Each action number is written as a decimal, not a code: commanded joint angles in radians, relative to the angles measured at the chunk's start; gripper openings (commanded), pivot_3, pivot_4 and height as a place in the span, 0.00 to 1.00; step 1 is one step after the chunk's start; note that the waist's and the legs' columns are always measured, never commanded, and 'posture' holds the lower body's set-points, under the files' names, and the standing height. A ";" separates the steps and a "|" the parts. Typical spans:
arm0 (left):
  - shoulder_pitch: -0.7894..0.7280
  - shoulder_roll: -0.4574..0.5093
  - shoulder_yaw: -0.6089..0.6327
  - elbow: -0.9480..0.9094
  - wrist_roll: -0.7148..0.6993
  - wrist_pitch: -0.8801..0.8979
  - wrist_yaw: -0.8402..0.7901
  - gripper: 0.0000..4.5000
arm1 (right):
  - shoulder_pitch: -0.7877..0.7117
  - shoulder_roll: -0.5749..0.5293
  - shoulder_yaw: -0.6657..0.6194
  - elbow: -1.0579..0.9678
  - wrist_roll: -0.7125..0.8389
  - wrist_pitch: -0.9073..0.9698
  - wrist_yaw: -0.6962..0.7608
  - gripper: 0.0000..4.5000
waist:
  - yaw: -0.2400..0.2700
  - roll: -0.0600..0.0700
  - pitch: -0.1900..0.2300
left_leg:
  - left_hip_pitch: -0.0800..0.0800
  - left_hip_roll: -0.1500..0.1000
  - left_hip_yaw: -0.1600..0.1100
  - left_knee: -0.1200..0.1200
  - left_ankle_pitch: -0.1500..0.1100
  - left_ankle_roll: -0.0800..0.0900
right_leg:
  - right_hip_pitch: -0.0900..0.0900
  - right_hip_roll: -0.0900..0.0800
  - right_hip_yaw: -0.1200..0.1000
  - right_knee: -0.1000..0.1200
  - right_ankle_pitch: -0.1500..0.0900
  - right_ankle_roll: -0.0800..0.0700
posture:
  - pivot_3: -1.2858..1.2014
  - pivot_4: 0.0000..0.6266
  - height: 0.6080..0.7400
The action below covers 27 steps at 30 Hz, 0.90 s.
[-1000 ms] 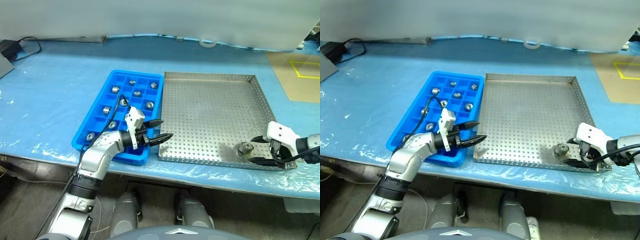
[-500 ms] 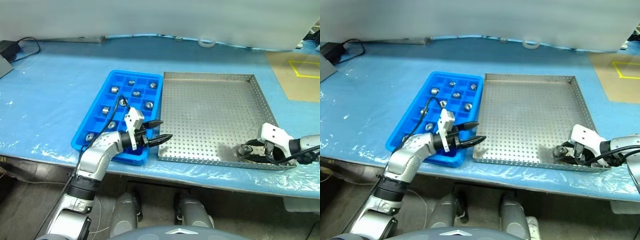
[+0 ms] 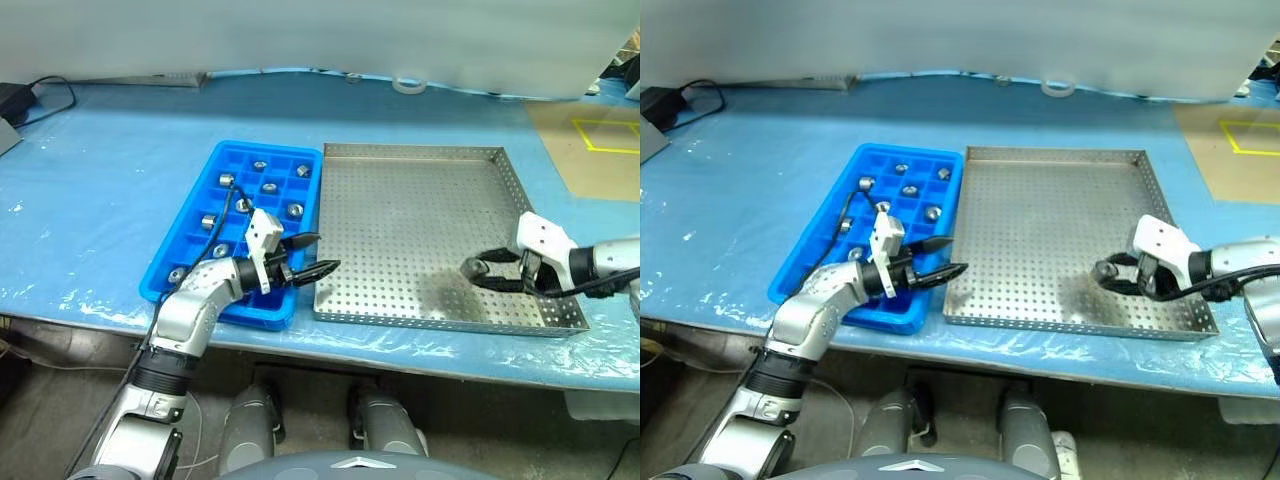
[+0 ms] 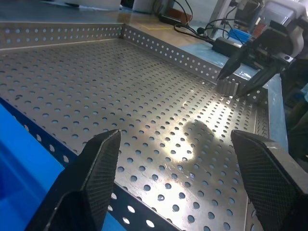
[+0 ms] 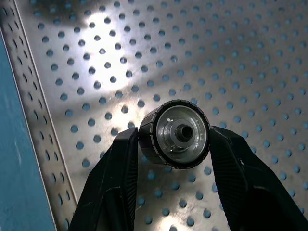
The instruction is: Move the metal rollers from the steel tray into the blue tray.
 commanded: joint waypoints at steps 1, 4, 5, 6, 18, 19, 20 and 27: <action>-0.102 0.090 0.100 -0.223 -0.107 0.148 0.053 0.86 | -0.114 0.058 0.038 -0.044 0.043 0.041 -0.003 0.40 | 0.006 -0.001 0.001 | -0.002 0.001 0.000 0.000 0.002 0.000 | -0.002 0.001 0.000 0.002 0.000 0.000 | 0.46 0.24 1.00; -0.062 0.158 0.147 -0.257 -0.111 0.154 0.063 0.86 | -0.200 0.146 0.104 -0.059 0.044 0.050 -0.002 0.40 | 0.011 0.003 -0.002 | -0.001 0.002 -0.001 0.000 0.003 0.000 | -0.002 0.001 -0.001 0.003 0.000 -0.001 | 0.49 0.24 1.00; -0.051 0.172 0.162 -0.266 -0.115 0.157 0.069 0.86 | -0.217 0.167 0.121 -0.058 0.040 0.045 0.000 0.40 | 0.012 0.004 -0.002 | -0.001 0.002 0.000 -0.001 0.003 0.000 | -0.002 0.001 -0.001 0.002 0.000 -0.002 | 0.50 0.24 1.00; -0.029 0.195 0.186 -0.283 -0.115 0.162 0.079 0.86 | -0.245 0.205 0.148 -0.054 0.039 0.044 0.001 0.40 | 0.018 0.004 -0.002 | -0.001 0.002 0.000 -0.002 0.003 -0.001 | -0.002 0.001 -0.001 0.002 -0.001 -0.002 | 0.51 0.24 1.00; 0.362 0.334 0.429 -0.401 -0.137 0.157 0.129 0.86 | -0.441 0.488 0.348 0.035 0.057 0.008 0.118 0.40 | 0.115 0.001 -0.001 | -0.013 0.003 -0.001 0.002 0.002 -0.006 | -0.017 0.002 -0.001 0.011 -0.001 -0.003 | 0.62 0.24 1.00; 0.388 0.329 0.439 -0.409 -0.140 0.154 0.137 0.86 | -0.450 0.508 0.361 0.062 0.044 -0.017 0.121 0.40 | 0.123 0.000 -0.001 | -0.013 0.003 -0.001 0.002 0.002 -0.006 | -0.017 0.001 -0.001 0.011 -0.001 -0.003 | 0.62 0.24 1.00; 0.399 0.326 0.444 -0.411 -0.143 0.152 0.142 0.86 | -0.457 0.520 0.368 0.081 0.034 -0.034 0.122 0.40 | 0.137 -0.001 -0.001 | -0.012 0.003 -0.001 0.002 0.003 -0.007 | -0.016 0.001 -0.002 0.011 -0.001 -0.003 | 0.63 0.24 1.00; 0.490 0.270 0.429 -0.506 -0.150 0.141 0.219 0.86 | -0.512 0.638 0.401 0.274 -0.019 -0.164 0.131 0.40 | 0.174 -0.003 -0.001 | -0.011 0.003 -0.001 0.001 0.004 -0.009 | -0.015 0.001 -0.001 0.012 -0.001 -0.003 | 0.65 0.24 1.00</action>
